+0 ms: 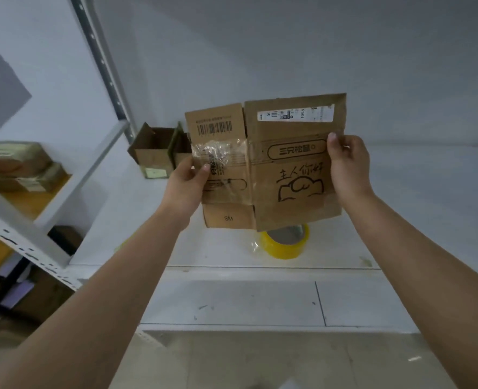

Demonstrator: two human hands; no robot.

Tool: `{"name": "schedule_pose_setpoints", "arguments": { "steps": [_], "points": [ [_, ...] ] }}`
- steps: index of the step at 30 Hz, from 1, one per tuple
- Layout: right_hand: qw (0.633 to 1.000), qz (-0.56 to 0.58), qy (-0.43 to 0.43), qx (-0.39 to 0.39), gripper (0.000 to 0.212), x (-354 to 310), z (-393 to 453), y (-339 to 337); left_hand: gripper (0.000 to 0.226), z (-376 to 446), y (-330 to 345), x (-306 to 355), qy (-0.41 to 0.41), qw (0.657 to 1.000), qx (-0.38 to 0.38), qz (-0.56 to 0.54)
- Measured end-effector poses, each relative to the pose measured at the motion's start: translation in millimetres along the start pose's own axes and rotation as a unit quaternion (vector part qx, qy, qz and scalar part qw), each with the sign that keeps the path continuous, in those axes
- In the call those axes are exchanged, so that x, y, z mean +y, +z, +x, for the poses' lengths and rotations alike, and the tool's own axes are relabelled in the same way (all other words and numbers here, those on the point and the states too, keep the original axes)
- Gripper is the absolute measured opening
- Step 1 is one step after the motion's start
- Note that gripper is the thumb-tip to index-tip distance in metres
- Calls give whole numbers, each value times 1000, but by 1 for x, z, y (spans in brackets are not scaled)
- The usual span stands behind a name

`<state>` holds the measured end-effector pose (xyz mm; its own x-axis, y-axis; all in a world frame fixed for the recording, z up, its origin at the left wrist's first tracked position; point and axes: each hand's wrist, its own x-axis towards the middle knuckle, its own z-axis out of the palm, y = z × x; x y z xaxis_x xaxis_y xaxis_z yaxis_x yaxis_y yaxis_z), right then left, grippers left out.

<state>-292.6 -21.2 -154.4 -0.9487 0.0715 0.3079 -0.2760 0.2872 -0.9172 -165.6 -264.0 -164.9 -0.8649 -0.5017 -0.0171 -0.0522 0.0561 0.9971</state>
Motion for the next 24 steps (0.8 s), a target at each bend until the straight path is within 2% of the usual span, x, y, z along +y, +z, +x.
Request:
{"name": "schedule_pose_setpoints", "arguments": {
  "steps": [6, 10, 14, 22, 24],
  "points": [
    [999, 43, 8, -25, 35, -11, 10, 47, 17, 20, -21, -3, -25, 999, 18, -42],
    [997, 60, 17, -39, 28, -16, 6, 70, 31, 40, -41, -3, -48, 996, 8, -75],
    [993, 100, 44, -42, 35, -25, -3, 90, 33, 65, -57, -2, -84, 992, -45, -89],
    [968, 209, 131, 34, 63, -46, -50, 137, 46, 99, -101, -7, -109, 975, -184, -53],
    [965, 207, 151, 61, 59, -47, -69, 143, 51, 101, -110, -10, -112, 968, -219, -49]
  ]
}}
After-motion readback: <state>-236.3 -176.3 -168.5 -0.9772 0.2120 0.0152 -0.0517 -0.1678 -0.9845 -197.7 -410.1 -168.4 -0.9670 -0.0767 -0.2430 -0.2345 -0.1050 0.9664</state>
